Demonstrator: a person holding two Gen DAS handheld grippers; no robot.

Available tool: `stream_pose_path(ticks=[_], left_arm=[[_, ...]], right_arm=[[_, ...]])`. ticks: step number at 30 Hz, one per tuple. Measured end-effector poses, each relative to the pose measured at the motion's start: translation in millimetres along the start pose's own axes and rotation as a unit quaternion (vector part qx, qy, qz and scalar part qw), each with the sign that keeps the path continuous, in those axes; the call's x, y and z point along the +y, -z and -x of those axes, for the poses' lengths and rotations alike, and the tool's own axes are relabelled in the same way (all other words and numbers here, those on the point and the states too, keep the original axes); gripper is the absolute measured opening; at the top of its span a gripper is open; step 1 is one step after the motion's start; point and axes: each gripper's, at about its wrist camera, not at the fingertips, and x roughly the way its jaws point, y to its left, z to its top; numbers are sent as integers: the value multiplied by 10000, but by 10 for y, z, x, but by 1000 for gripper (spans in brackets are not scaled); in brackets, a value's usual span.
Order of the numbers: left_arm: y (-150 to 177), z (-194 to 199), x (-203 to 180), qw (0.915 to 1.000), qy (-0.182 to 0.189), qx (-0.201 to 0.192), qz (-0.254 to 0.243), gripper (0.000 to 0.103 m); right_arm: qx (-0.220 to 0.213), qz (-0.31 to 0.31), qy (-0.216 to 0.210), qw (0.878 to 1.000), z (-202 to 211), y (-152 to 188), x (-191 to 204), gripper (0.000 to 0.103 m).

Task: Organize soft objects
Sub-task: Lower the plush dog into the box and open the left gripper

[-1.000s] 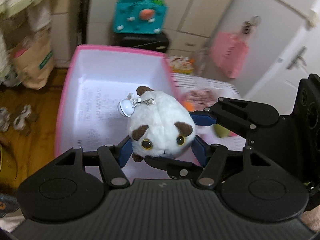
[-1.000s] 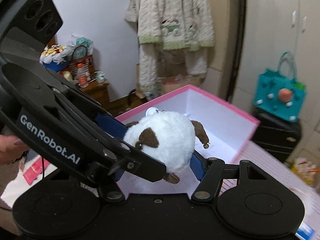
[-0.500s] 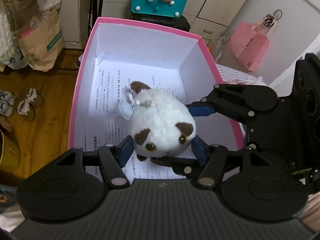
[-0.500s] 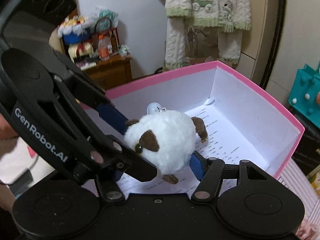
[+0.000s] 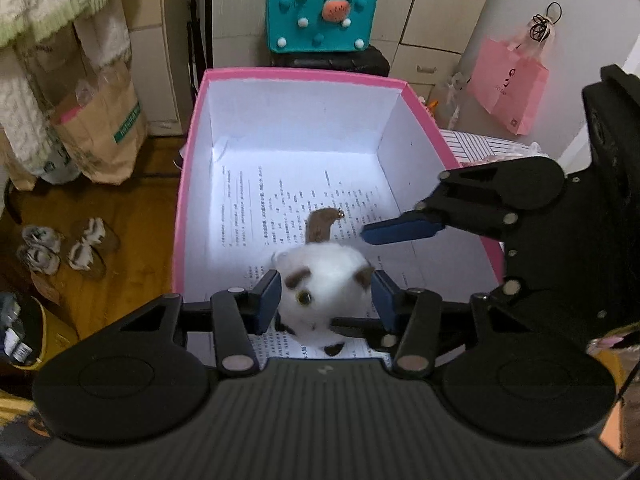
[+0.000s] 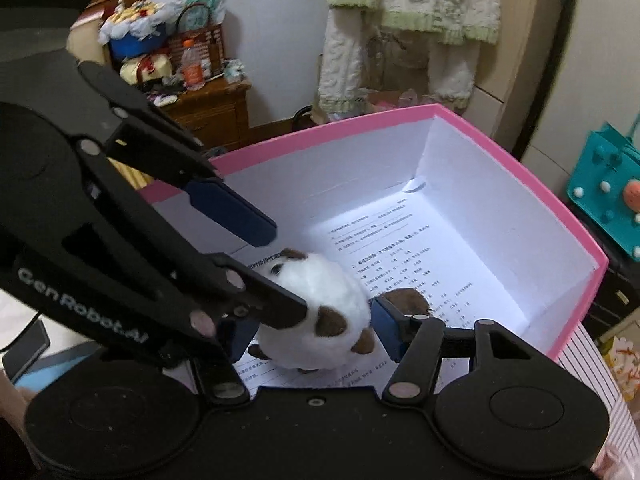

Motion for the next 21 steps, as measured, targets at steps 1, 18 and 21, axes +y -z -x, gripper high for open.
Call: stream_pose_path(ticks=[1, 18, 21], left_arm=[[5, 48, -23, 10000, -46, -37, -61, 54], [181, 950, -539, 9962, -305, -484, -661, 66], [241, 1118, -652, 9947, -300, -579, -800, 67]], right_arm=[[-35, -29, 17, 10000, 44, 13, 5, 67], [-246, -1300, 380, 9905, 1051, 299, 73, 68], [-272, -1360, 426, 9894, 1232, 347, 123, 68]])
